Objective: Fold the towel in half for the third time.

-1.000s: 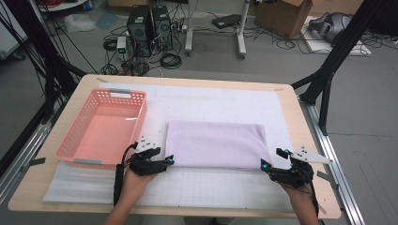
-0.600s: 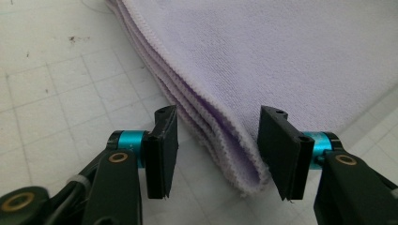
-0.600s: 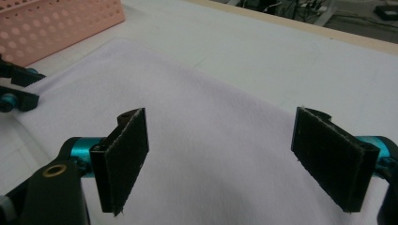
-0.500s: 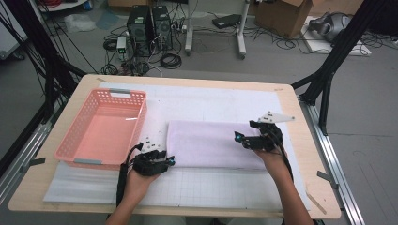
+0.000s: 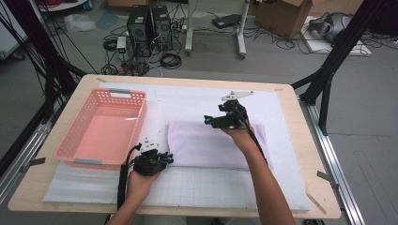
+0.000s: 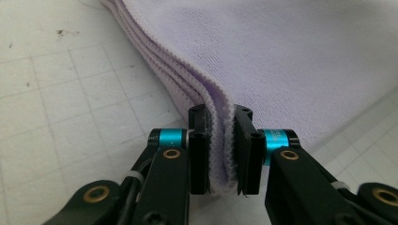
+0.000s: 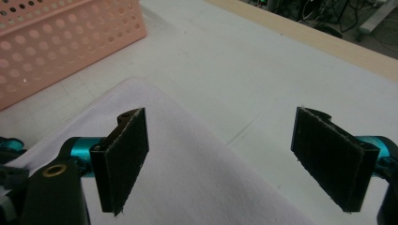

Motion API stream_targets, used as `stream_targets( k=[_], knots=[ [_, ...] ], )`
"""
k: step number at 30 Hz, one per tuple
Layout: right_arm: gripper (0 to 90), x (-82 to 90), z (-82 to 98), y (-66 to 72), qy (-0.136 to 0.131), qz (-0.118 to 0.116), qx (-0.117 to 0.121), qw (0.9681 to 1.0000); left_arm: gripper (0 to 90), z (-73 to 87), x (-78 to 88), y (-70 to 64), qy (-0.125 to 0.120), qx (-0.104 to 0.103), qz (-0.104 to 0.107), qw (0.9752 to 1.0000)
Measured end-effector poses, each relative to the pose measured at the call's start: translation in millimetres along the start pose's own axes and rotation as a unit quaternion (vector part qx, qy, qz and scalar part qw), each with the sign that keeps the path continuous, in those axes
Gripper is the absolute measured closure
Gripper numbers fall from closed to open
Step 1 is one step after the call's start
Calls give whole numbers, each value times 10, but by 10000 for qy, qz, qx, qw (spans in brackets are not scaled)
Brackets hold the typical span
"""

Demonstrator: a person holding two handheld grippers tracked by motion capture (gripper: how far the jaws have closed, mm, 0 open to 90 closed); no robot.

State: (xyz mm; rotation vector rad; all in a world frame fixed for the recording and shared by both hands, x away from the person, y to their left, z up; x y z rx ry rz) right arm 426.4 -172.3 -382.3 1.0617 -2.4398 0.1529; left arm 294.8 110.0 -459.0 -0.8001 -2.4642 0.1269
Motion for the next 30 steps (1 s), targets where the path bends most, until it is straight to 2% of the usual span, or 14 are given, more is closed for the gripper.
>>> stream_targets(
  k=[4, 6, 7, 16, 19, 22, 26, 28, 29, 30],
  knots=[
    [190, -231, -27, 88, 305, -94, 168, 9994, 806, 15, 30, 44, -61, 296, 108, 9995],
    [249, -330, -51, 138, 339, -223, 245, 9989, 809, 15, 31, 59, -49, 349, 141, 9993],
    [275, -390, -55, 159, 329, -314, 343, 9984, 810, 16, 31, 62, -47, 362, 147, 9992],
    [313, -931, 5, 283, 913, -659, 476, 9925, 813, 24, 45, 76, -67, 488, 193, 9986],
    [323, -1070, 44, 322, 1073, -752, 523, 9900, 814, 25, 46, 80, -68, 520, 210, 9984],
    [374, -1181, 50, 367, 1172, -867, 594, 9875, 814, 25, 49, 85, -53, 512, 218, 9984],
    [499, -1298, 20, 463, 1442, -1008, 853, 9807, 816, 26, 57, 91, -55, 519, 201, 9984],
    [639, -1291, 5, 479, 1501, -1087, 871, 9788, 818, 30, 72, 93, -59, 512, 180, 9985],
    [760, -1276, -3, 486, 1551, -1150, 913, 9769, 820, 27, 81, 96, -49, 504, 191, 9985],
    [792, -1261, -11, 502, 1561, -1190, 1026, 9752, 821, 24, 90, 97, -53, 503, 187, 9985]
  ],
)
Point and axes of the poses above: each handheld gripper's, and its own axes: x roughly backward along the jaws, z roughly out of its underside, y roughly to its left, the point moved 1 cm from there along -x, roughly forward along the jaws, and after that the axes turned 7 degrees about -y, right-handed, at the moved point
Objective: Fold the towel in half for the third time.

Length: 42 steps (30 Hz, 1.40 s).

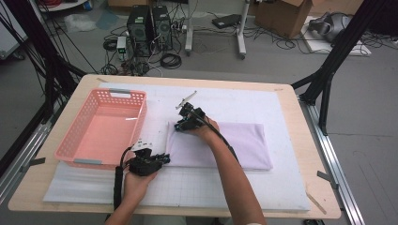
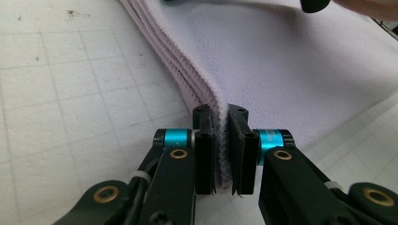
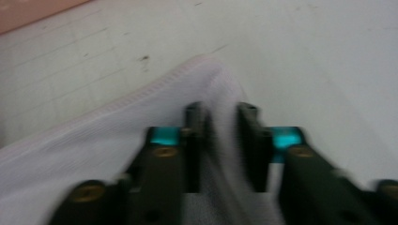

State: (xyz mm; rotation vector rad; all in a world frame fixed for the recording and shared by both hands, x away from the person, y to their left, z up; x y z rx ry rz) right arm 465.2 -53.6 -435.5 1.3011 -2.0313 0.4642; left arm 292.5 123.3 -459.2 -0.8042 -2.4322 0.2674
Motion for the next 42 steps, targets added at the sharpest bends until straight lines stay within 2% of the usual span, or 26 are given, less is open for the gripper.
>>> stream_targets(
  k=[2, 3, 9, 12, 14, 16, 20, 21, 22, 24, 33, 42],
  knots=[
    [809, 16, -21, 42, -5, 48, 117, 9999, 823, -12, 31, -13, -16, -28, 18, 10000],
    [811, 26, -27, 59, -42, -3, 60, 10000, 825, -22, 55, -26, -37, -57, 9, 10000],
    [810, 140, -92, 101, -626, -156, -91, 9979, 825, -149, 226, -65, -414, -108, 45, 9991],
    [809, 251, -115, 84, -898, -163, -106, 9958, 825, -220, 228, -138, -513, -201, 134, 9984],
    [809, 328, -109, 60, -978, -162, -163, 9949, 825, -258, 190, -209, -550, -206, 216, 9980],
    [810, 405, -89, 37, -1043, -144, -215, 9942, 825, -319, 140, -277, -591, -193, 305, 9976],
    [810, 593, -44, -20, -1195, -39, -206, 9926, 825, -486, 39, -464, -520, -450, 437, 9967],
    [810, 645, -26, -32, -1229, -8, -245, 9921, 824, -486, 39, -464, -520, -450, 437, 9967],
    [809, 695, -3, -56, -1267, 42, -240, 9916, 824, -563, -21, -550, -479, -543, 536, 9959],
    [809, 798, 57, -101, -1344, 101, -306, 9904, 824, -617, -95, -624, -430, -605, 616, 9953],
    [808, 1228, 448, -350, -1562, 386, -649, 9848, 823, -696, -511, -965, -201, -814, 947, 9920],
    [805, 1430, 826, -530, -1667, 528, -890, 9806, 821, -714, -890, -1272, 50, -1021, 1135, 9883]
  ],
)
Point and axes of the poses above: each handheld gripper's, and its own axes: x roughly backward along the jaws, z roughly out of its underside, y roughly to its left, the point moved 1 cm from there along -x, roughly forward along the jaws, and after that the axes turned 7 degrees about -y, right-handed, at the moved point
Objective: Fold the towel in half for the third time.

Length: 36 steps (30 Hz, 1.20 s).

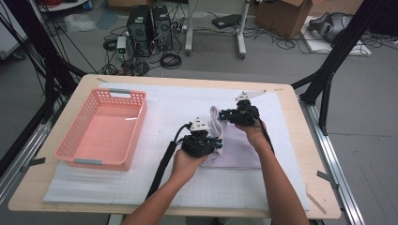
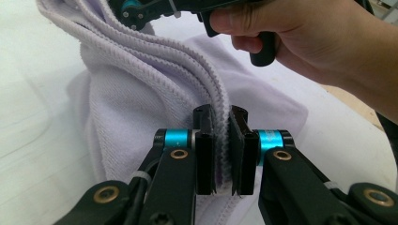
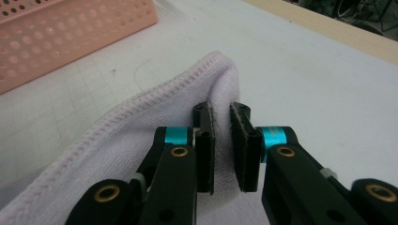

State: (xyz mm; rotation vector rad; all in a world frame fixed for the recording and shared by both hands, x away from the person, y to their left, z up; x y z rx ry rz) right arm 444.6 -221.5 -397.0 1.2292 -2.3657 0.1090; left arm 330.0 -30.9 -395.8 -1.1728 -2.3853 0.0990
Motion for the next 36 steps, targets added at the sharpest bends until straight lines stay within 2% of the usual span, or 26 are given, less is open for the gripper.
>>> stream_targets(
  k=[6, 10, 12, 14, 17, 18, 22, 27, 29, 32, 36],
  knots=[
    [802, 142, 99, -137, 22, 136, -31, 9999, 817, -27, -267, -114, 76, -42, 83, 9999],
    [802, 221, 169, -215, 48, 228, -10, 9997, 789, 0, -403, -174, -17, -198, 144, 9997],
    [802, 260, 204, -242, 67, 241, -25, 9997, 726, 17, -440, -189, -82, -219, 212, 9995],
    [802, 305, 235, -273, 97, 263, 24, 9996, 570, 23, -440, -196, -161, -335, 247, 9990],
    [802, 389, 292, -329, 117, 323, 60, 9994, 403, -1, -355, -182, -333, -432, 214, 9983],
    [802, 419, 315, -348, 131, 360, 25, 9993, 378, -6, -308, -165, -414, -432, 181, 9980],
    [801, 519, 412, -420, 139, 504, -20, 9986, 377, 10, -130, -37, -467, -571, 6, 9973],
    [784, 607, 522, -465, 114, 620, -132, 9979, 373, 101, 60, 210, -564, -441, -207, 9972],
    [725, 644, 550, -463, 91, 682, -195, 9974, 364, 144, 125, 303, -625, -412, -289, 9968],
    [637, 759, 596, -479, 64, 992, -338, 9945, 337, 212, 218, 424, -650, -389, -370, 9964],
    [624, 1014, 695, -492, 123, 1314, -416, 9904, 288, 304, 343, 565, -659, -319, -516, 9960]
  ],
)
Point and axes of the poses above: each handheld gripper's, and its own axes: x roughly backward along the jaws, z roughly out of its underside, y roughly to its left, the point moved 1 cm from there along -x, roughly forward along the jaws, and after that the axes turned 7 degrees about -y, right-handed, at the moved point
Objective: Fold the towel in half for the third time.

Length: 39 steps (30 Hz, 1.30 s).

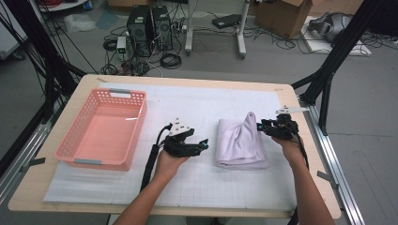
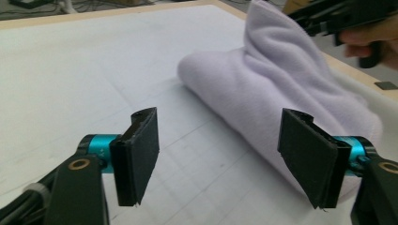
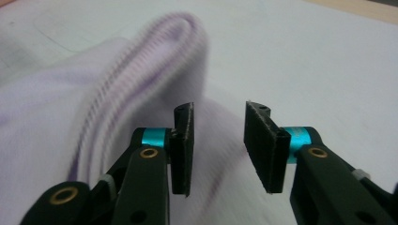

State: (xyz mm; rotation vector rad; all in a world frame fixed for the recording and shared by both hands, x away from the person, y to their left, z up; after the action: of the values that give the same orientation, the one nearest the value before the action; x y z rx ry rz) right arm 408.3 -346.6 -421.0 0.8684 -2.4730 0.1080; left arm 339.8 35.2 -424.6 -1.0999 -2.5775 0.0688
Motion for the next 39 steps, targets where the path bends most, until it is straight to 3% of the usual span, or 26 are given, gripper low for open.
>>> stream_targets(
  k=[2, 4, 8, 10, 13, 16, 18, 19, 20, 24, 29, 31, 32, 35, 39],
  knots=[
    [624, 165, 37, -3, -183, 125, -33, 9997, 262, 34, 61, 72, -5, 8, -71, 10000],
    [620, 314, 83, 18, -206, 212, -63, 9995, 245, 67, 125, 129, -61, 60, -179, 9998],
    [538, 515, 205, 141, -268, 146, -234, 9993, 225, 126, 221, 206, -51, 18, -227, 9997],
    [481, 560, 261, 242, -299, 43, -377, 9988, 229, 136, 257, 232, -21, -20, -195, 9998],
    [426, 558, 331, 399, -249, -55, -329, 9991, 229, 127, 313, 245, -82, -51, -167, 9998],
    [398, 482, 394, 514, -150, -316, -599, 9976, 236, 155, 356, 244, -117, -63, -136, 9998],
    [521, 415, 437, 566, 5, -396, -612, 9973, 244, 195, 399, 255, -122, -28, -140, 9998],
    [639, 392, 460, 578, 102, -363, -640, 9972, 251, 214, 425, 263, -134, -13, -132, 9998],
    [821, 383, 478, 581, 197, -393, -722, 9964, 257, 232, 452, 267, -150, 11, -144, 9998],
    [859, 491, 462, 584, 176, -92, -694, 9974, 266, 296, 543, 321, -134, 68, -206, 9997],
    [859, 672, 458, 597, 492, 395, -566, 9964, 266, 357, 623, 384, -156, 119, -316, 9993],
    [810, 699, 492, 597, 698, 493, -598, 9945, 266, 362, 639, 398, -148, 106, -344, 9992],
    [742, 709, 504, 600, 760, 548, -639, 9935, 267, 360, 646, 405, -147, 108, -348, 9992],
    [630, 755, 443, 604, 532, 781, -558, 9940, 266, 356, 644, 403, -175, 117, -338, 9992],
    [581, 701, 191, 668, -30, 754, -328, 9966, 266, 355, 643, 390, -145, 113, -311, 9993]
  ],
)
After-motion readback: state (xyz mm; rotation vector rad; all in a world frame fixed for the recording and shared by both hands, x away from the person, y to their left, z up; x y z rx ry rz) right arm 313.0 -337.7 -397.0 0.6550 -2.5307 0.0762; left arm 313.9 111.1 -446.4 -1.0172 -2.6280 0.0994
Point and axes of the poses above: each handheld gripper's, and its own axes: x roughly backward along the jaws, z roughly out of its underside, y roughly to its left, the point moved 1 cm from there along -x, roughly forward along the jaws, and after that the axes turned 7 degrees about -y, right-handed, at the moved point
